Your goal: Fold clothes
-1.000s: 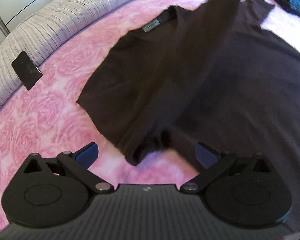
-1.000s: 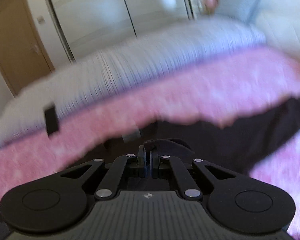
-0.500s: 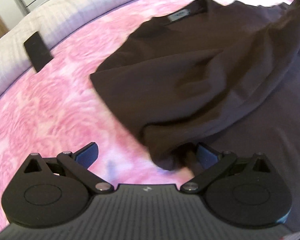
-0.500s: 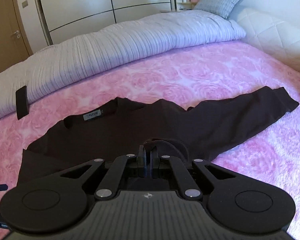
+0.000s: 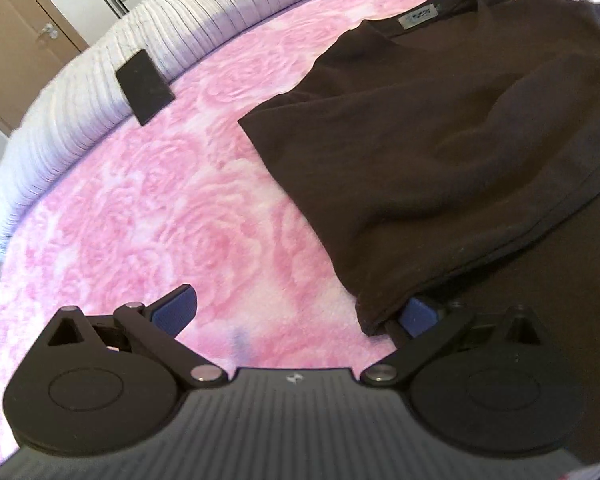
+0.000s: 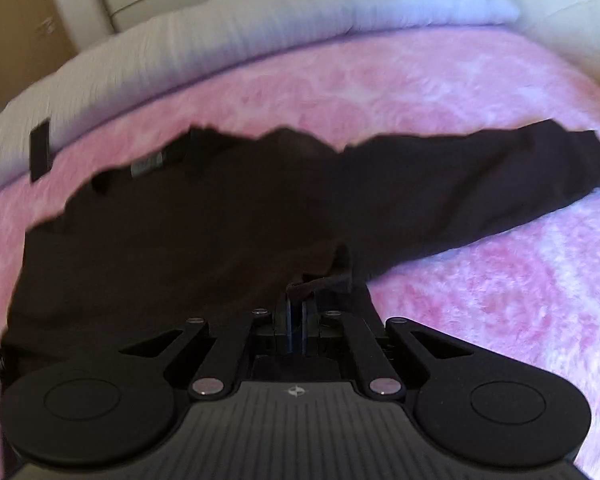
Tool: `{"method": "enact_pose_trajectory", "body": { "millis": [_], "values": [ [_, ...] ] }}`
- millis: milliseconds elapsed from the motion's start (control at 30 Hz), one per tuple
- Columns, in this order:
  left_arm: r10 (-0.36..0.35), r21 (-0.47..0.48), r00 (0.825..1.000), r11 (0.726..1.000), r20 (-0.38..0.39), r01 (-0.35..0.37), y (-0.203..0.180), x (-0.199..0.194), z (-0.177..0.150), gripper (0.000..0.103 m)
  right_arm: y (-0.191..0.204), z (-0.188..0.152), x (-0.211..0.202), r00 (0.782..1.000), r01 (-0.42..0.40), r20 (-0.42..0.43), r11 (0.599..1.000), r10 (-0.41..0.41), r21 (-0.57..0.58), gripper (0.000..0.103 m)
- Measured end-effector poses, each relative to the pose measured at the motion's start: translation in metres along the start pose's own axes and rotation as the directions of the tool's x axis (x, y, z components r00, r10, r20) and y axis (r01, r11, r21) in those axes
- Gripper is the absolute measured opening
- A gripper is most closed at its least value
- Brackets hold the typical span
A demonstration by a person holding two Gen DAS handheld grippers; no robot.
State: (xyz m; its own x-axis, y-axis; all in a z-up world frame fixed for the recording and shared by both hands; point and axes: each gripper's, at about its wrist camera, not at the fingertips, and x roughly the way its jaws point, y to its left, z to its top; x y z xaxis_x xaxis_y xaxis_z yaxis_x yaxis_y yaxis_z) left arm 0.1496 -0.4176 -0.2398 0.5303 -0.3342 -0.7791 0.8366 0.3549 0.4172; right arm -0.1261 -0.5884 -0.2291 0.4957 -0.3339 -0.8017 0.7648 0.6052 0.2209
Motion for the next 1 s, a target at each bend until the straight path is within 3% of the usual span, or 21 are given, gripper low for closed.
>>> {"method": "enact_pose_trajectory", "body": {
  "millis": [100,300,533,667,833,1000],
  "values": [
    [0.048,-0.011,0.999,0.999,-0.027,-0.048,-0.005,-0.005,0.001,0.102,-0.018,-0.002,0.005,0.997,-0.022,-0.071,0.999,0.02,-0.03,0.021],
    [0.067,-0.021,0.997,0.997,-0.041,-0.068,-0.021,-0.048,0.003,0.102,-0.053,-0.006,-0.02,0.992,-0.008,-0.126,1.0,0.006,-0.016,0.024],
    [-0.072,0.021,0.995,0.997,0.07,0.071,-0.085,-0.087,0.02,0.102,-0.083,-0.003,-0.049,0.996,0.041,-0.086,0.997,-0.035,0.068,0.039],
    [-0.135,0.034,0.988,0.991,0.074,0.133,-0.122,-0.093,0.037,0.102,-0.109,0.005,-0.06,0.997,0.066,-0.057,0.991,-0.06,0.115,0.042],
    [-0.13,0.015,0.989,0.991,0.07,0.13,-0.159,-0.098,0.065,0.102,-0.154,0.021,-0.056,0.997,0.071,-0.037,0.987,-0.066,0.141,0.048],
    [-0.126,-0.044,0.991,0.991,0.037,0.128,-0.186,-0.091,0.08,0.102,-0.188,0.04,-0.039,0.998,0.028,-0.052,0.994,-0.023,0.101,0.049]
  ]
}}
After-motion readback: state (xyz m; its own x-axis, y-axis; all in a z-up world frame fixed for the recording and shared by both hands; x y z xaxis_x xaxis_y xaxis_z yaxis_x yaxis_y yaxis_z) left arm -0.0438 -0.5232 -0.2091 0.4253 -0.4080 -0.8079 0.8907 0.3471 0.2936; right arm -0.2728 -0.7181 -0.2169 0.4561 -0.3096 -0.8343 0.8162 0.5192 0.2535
